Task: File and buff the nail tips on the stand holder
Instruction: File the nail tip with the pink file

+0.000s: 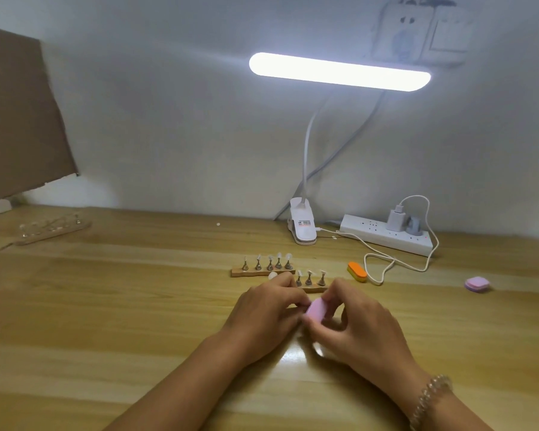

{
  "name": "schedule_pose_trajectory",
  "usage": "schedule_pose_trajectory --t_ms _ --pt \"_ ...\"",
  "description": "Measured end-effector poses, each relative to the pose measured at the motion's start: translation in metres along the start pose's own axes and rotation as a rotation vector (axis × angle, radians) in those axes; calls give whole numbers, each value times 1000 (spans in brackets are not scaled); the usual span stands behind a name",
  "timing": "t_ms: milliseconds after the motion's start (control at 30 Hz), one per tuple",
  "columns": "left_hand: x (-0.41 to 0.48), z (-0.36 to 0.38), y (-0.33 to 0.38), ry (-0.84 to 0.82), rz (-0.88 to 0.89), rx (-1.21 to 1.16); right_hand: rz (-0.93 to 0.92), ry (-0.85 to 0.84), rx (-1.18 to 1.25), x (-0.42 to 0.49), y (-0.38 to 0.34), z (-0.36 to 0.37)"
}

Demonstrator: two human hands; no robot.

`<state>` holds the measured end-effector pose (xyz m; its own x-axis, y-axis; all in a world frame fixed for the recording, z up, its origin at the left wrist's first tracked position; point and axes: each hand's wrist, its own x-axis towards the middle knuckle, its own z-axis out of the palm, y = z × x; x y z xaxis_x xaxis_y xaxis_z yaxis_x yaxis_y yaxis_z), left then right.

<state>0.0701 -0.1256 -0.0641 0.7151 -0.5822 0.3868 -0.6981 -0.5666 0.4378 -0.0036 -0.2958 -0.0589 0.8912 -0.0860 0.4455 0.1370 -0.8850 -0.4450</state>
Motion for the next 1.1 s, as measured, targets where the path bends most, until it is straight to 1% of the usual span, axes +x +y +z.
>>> schedule_pose_trajectory --t_ms 67,100,133,233,267,367,467,500,600,733,767,867,1000,1100 --pt "0 0 0 6 -2 -4 84 72 59 5 5 -2" --pt "0 1 0 10 -2 -5 97 104 86 5 7 -3" --pt "0 1 0 13 -3 0 72 108 92 4 6 -3" --pt "1 2 0 14 -8 6 -68 9 23 -4 -2 -1" --pt "1 3 0 16 -12 0 -65 -1 5 -4 -3 -1" --pt "1 3 -2 28 -19 -32 -2 68 37 1 0 -1" --pt "1 2 -2 10 -22 -72 -86 8 1 -3 -3 0" --pt "1 2 -2 3 -23 -75 -78 5 4 -3 -4 -1" --pt "1 1 -1 -4 -29 -73 23 81 59 2 2 -2" --pt "1 0 1 -21 -36 -48 -70 -6 12 -3 -3 0" --pt "1 0 1 -16 -37 -32 -48 1 16 -1 -3 0" --pt "0 1 2 4 -28 6 55 93 62 4 2 -2" --pt "0 0 2 -10 -29 18 -37 29 48 -2 -3 0" --pt "1 0 2 15 -20 12 59 79 71 4 1 -3"
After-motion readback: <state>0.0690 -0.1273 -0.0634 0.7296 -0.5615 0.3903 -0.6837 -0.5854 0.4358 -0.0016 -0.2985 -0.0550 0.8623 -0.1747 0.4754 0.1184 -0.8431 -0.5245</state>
